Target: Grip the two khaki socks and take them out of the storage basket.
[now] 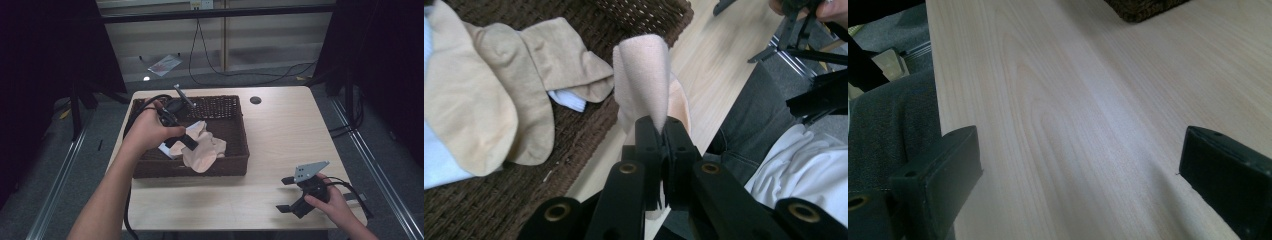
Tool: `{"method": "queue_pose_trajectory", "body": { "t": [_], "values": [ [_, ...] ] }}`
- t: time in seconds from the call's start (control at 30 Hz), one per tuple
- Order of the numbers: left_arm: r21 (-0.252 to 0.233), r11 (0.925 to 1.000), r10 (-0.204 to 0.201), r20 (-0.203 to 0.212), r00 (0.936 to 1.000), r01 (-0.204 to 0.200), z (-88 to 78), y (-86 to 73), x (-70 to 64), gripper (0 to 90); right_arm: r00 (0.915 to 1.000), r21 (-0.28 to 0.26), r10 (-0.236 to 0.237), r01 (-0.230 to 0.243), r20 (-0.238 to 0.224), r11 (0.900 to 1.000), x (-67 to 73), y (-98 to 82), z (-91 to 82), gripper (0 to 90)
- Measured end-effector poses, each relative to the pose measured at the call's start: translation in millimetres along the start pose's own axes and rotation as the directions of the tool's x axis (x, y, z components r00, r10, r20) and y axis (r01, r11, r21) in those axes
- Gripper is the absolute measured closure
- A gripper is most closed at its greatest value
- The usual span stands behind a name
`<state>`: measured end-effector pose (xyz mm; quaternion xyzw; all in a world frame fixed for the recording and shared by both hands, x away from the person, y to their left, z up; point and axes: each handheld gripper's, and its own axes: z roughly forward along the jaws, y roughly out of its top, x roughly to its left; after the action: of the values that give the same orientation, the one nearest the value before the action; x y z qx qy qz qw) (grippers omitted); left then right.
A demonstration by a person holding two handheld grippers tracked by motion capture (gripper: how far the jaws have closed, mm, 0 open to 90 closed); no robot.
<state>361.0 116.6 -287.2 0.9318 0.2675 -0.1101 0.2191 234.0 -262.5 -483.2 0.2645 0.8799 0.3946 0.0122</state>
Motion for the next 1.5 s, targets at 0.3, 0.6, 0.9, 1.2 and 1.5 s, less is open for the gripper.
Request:
{"method": "queue_pose_trajectory", "body": {
  "t": [0.3,0.6,0.9,1.2,1.5],
  "values": [
    [-0.001,0.9999,0.015,0.013,0.9998,-0.015,16.3,-7.8,-4.5,87.3,1.0000,-0.001,-0.002,0.002,-0.003,1.000,0.0,-0.2,0.2,3.0],
    [0.019,0.9988,0.043,0.028,0.9986,-0.044,37.4,-14.1,-8.6,87.2,1.0000,0.000,-0.004,0.004,-0.002,1.000,0.0,-0.1,-0.9,3.0],
    [0.022,0.9988,0.042,0.034,0.9985,-0.043,55.2,-21.6,-8.6,87.1,1.0000,0.000,-0.004,0.004,-0.003,1.000,-0.2,-0.1,-0.9,3.0],
    [0.000,0.9984,0.056,0.048,0.9972,-0.056,66.5,-26.1,-11.2,66.9,1.0000,0.004,-0.002,0.002,-0.004,1.000,-0.1,-0.1,-0.2,3.0],
    [-0.049,0.9981,0.039,0.010,0.9992,-0.039,44.0,-17.9,-6.2,50.1,1.0000,0.006,-0.006,0.006,-0.004,1.000,0.0,-0.2,-0.2,3.0]
  ]
}}
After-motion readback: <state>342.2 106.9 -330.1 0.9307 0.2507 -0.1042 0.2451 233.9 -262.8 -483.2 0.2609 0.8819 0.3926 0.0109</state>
